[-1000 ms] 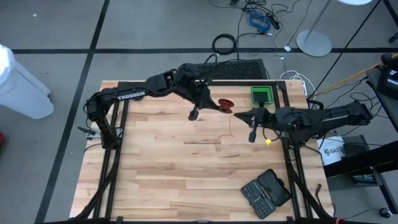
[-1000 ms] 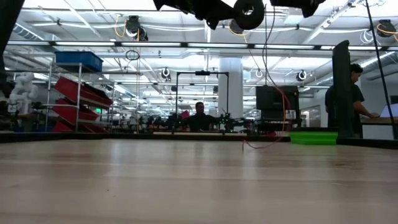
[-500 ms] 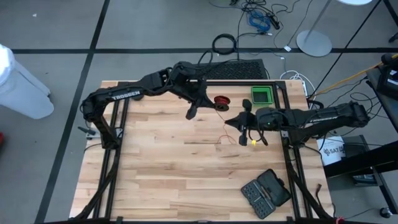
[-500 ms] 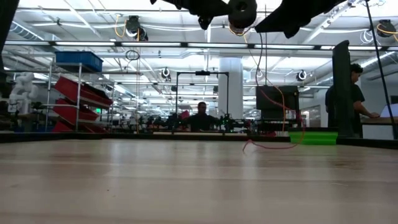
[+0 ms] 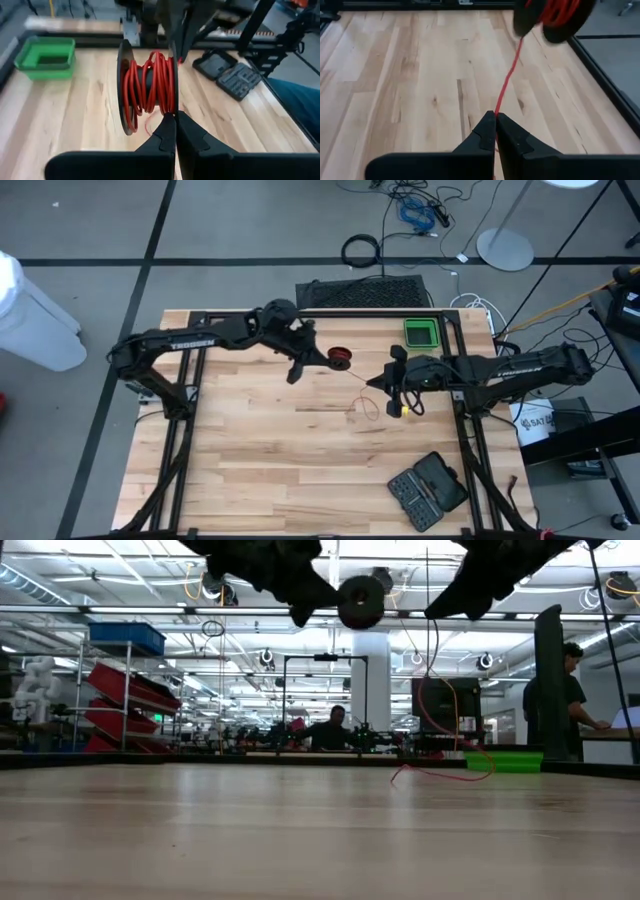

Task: Coil cords
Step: Coil the red wire into the spool

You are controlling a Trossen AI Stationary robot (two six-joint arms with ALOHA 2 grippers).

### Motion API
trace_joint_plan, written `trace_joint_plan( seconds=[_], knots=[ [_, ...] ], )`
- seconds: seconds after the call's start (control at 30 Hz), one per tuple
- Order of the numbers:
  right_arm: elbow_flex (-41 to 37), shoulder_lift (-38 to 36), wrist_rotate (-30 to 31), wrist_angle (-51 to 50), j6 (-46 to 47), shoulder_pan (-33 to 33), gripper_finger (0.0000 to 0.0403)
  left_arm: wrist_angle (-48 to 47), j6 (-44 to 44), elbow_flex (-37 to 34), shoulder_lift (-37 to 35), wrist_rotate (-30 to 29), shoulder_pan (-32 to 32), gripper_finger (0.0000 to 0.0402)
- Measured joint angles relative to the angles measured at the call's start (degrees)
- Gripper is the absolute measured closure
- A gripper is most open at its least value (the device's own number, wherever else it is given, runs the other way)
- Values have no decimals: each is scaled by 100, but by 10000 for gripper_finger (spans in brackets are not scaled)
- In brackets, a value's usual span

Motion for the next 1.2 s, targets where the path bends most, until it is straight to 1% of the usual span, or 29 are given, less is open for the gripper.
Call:
trace_joint_plan(
  seconds=[0.07,0.13,0.33,0.57,0.77,0.87,0.97,1.1,1.2],
  knots=[
    [-47,0,14,35,28,0,403,377,12,-280,-201,8,8,400],
    [-73,2,39,55,14,0,403,535,-19,-453,-348,53,7,400],
    [-80,0,22,448,-397,0,403,66,275,-592,-473,506,-5,400],
    [-80,4,1,1295,-858,-92,403,-2,419,-593,-320,556,-248,400],
    [-80,38,-10,1715,-1294,-155,403,103,478,-593,-299,556,-481,400],
    [-80,158,-242,2049,-1545,-155,403,271,471,-593,-299,556,-575,400],
    [-80,404,-526,2495,-1795,-153,403,751,294,-591,-251,577,-680,400],
    [-74,741,-495,2850,-2053,-158,402,1004,214,-588,-188,566,-808,400],
    [-85,862,-306,3036,-2166,-150,402,940,212,-582,-190,574,-831,400]
  ],
)
